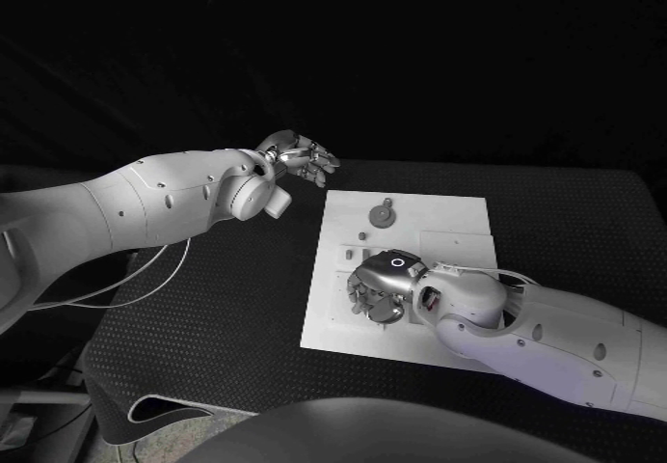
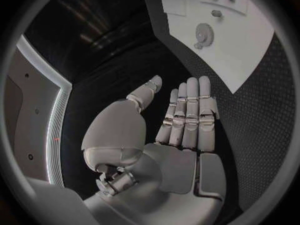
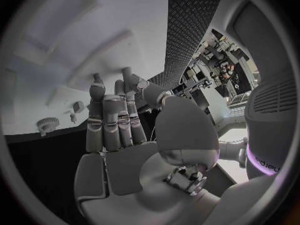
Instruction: Assemble the parts on the task board
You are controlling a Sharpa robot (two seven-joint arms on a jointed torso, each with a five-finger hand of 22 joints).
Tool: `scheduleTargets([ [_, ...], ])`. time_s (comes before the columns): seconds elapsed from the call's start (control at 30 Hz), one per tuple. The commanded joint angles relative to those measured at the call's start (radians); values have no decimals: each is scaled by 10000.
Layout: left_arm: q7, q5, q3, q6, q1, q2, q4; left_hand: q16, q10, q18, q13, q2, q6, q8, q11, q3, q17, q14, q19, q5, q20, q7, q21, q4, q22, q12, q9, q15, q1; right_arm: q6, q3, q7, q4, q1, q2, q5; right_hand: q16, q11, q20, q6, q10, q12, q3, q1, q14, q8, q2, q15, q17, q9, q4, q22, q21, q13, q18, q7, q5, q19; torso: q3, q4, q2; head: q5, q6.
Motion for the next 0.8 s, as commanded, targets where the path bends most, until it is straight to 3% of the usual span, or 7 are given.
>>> scheduleTargets([
  [0.03,63,60,9,120,14,17,23,-53,-73,167,-12,0,-60,-19,15,13,17,62,91,-32,13,11,-38,73,12,3,-13,24,-101,366,-44,-57,-87,-18,57,-143,55,20,-43,77,62,7,170,-25,-19,25,114,-64,-12,247,115,187,38,774,233,32,37,-11,-3,3,3,-13,1],
  [0.37,59,60,9,128,15,25,25,-59,-75,167,-13,0,-61,-18,16,12,23,63,92,-32,14,11,-42,74,14,4,-13,24,-100,501,-239,-214,-261,-53,206,-448,55,26,-37,64,49,-9,166,-45,-34,16,103,-57,-13,259,114,188,30,790,233,37,36,-30,-3,7,6,-26,1],
  [0.8,52,60,9,133,15,25,27,-67,-77,167,-14,1,-62,-16,17,10,32,64,93,-32,15,12,-49,78,17,6,-13,25,-101,495,-349,-61,-261,-53,254,-206,51,37,-23,49,33,-35,158,-78,-69,4,77,-46,-15,278,117,192,20,815,233,43,35,-67,-6,4,3,-38,1],
])
